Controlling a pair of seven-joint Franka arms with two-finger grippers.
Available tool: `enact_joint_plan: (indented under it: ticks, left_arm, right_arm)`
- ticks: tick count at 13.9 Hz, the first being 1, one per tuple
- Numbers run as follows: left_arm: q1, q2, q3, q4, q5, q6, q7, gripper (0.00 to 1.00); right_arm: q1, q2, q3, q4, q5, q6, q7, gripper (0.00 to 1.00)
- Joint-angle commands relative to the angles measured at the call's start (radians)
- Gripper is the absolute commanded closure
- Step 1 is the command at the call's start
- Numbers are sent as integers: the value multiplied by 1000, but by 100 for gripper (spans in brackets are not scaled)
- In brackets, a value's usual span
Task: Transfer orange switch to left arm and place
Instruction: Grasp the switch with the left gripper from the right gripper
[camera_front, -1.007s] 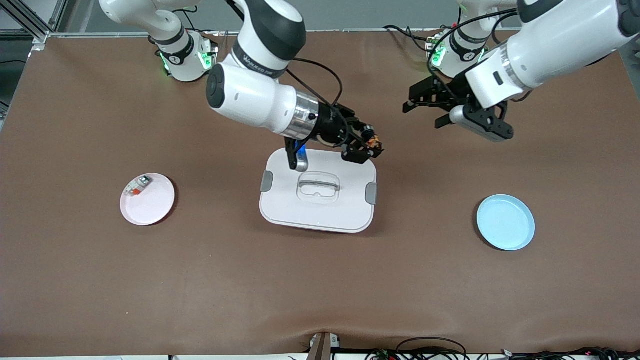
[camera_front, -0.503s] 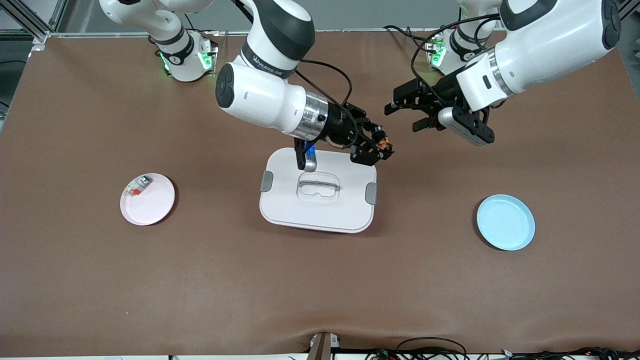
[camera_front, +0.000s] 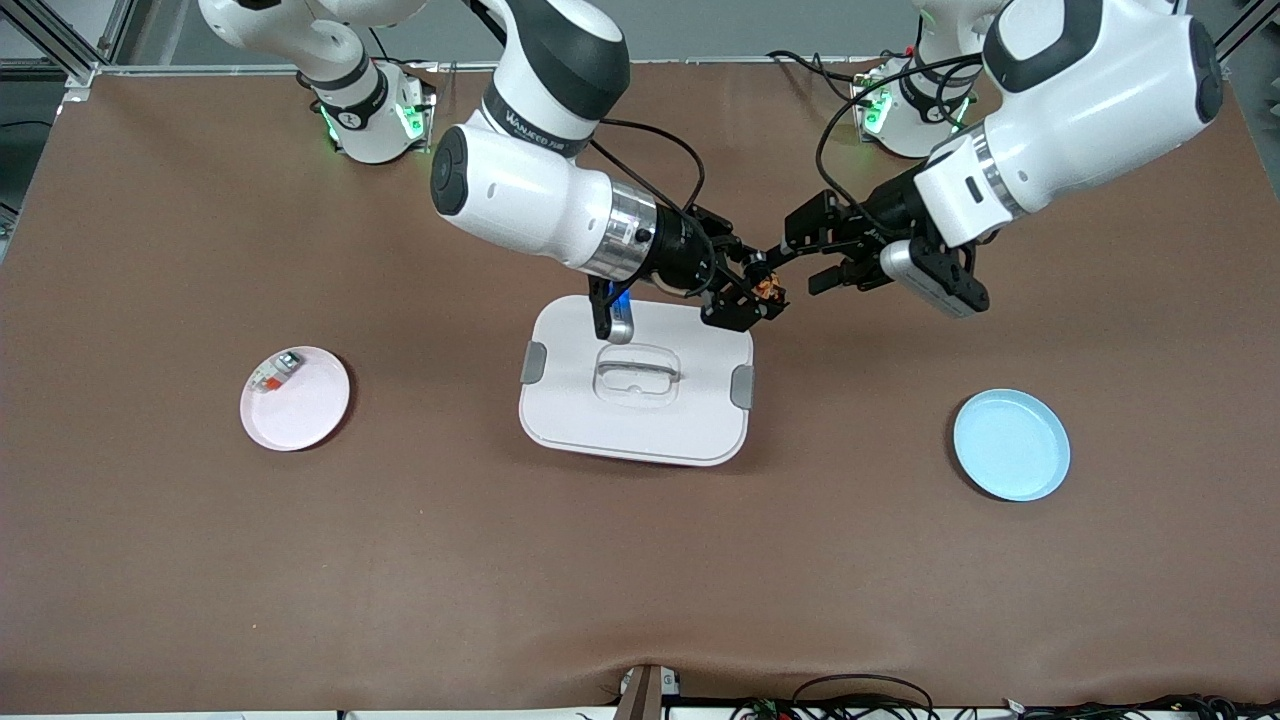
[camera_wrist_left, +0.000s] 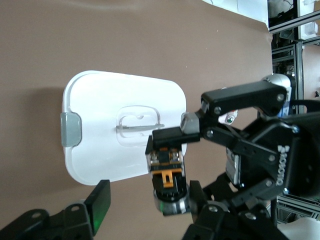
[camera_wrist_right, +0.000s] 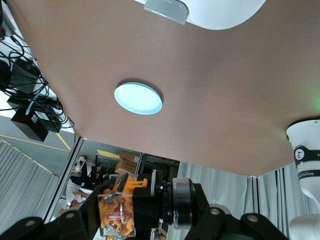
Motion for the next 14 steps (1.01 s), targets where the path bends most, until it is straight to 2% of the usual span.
enact_joint_plan:
  ticks: [1,4,6,9,11,12,13,14]
  left_arm:
    - [3,0,-18,-5,-57,21,19,28]
    - [-5,12,-26,-3,-62,56,15,31]
    - [-14,27,-32,-5,-62,81,13,40]
    - [-25,49,-39,-1,-62,120,15,46]
    - [-25,52,-41,0,-62,120,13,74]
    - [-23,52,-41,0,-62,120,12,85]
    - [-25,52,-41,0,-62,120,10,96]
    - [-26,52,-41,0,-62,120,10,100]
  right_arm:
    - [9,19,-10,35,14,-7,13,80]
    - [9,19,-10,35,12,-6,13,80]
    - [9,19,-10,35,11,-7,13,80]
    - [9,19,-10,35,9,-9,13,80]
    - [8,19,-10,33,9,-9,11,80]
    - [8,19,-10,32,9,-9,11,80]
    - [8,19,-10,30,9,-9,11,80]
    - [8,19,-10,30,9,-7,11,80]
